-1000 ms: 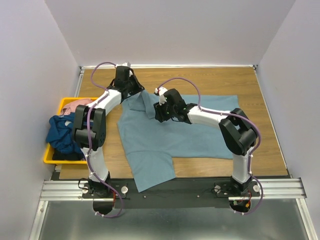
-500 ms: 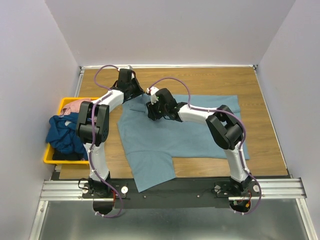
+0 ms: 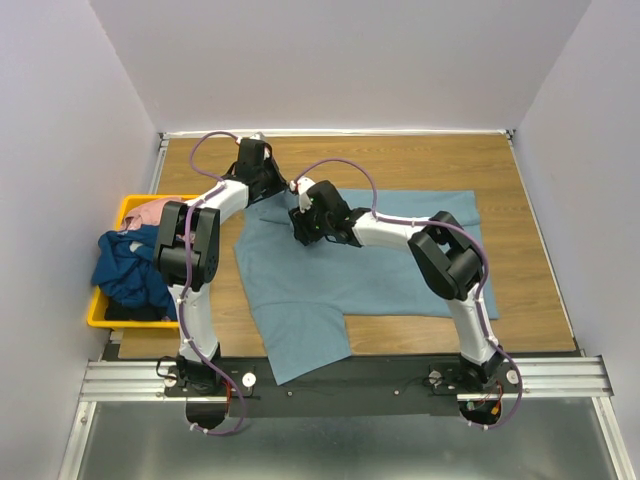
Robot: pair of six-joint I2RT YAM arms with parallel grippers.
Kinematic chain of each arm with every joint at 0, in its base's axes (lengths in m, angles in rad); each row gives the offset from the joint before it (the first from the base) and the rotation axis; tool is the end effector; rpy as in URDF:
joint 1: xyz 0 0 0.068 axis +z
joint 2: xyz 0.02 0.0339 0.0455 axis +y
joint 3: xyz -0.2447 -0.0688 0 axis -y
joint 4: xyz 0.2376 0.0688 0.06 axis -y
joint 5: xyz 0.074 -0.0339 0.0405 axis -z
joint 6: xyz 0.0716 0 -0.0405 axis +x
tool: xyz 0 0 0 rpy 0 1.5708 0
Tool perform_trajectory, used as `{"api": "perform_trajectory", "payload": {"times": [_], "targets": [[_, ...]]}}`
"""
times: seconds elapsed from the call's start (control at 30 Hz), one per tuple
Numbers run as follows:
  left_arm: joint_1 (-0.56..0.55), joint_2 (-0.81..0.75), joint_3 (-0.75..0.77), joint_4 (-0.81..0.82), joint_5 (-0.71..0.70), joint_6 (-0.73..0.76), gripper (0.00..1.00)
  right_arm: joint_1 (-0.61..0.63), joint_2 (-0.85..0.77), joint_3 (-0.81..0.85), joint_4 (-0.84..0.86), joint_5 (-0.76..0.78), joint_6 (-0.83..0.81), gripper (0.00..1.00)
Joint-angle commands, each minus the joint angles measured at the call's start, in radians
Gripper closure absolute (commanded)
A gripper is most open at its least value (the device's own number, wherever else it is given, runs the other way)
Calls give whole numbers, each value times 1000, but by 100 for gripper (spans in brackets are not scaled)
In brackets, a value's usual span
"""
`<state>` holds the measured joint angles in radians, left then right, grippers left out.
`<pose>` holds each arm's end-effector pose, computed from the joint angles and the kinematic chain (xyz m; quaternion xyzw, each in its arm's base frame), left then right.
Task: Fold and stack the t-shirts
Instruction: Fold the tshirt
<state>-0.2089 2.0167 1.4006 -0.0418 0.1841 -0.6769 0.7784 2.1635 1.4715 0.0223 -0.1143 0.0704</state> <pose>0.4555 -0.1100 0.1577 -0.1678 0.8789 -0.2626 0.3612 0.3444 0.3511 0.1210 -0.3349 0.8344 0.2259 0.3750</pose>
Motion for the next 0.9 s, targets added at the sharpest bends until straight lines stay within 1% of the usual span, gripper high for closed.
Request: {"api": "perform_trajectory", "payload": {"times": [0.0,0.1,0.2,0.23,0.27,0.33,0.37,0.67,0.7,0.87], "targets": [[3,4,18,23,-28,8,100,12,-75,-20,13,157,0,45],[3,-1,20,23,-31,10,100,12,-122,-25,11,188,-12,45],[3,-3,20,23,-34,10,100,13,-140,-20,11,134,-17,49],[3,-1,18,23,-34,10,100,13,-143,-13,10,121,-17,51],[3,-3,18,23,-32,10,100,18,-142,-11,8,75,-20,54],[3,-3,17,23,-32,8,100,24,-128,-2,5,33,-23,61],[3,-3,17,23,-32,8,100,27,-120,3,4,21,-23,62],[3,-6,15,25,-29,8,100,45,-25,38,-19,-27,-20,63],[3,-4,15,23,-28,7,100,45,-5,50,-47,-27,-20,63],[3,-7,14,23,-25,11,100,45,35,69,-59,18,-30,63]]}}
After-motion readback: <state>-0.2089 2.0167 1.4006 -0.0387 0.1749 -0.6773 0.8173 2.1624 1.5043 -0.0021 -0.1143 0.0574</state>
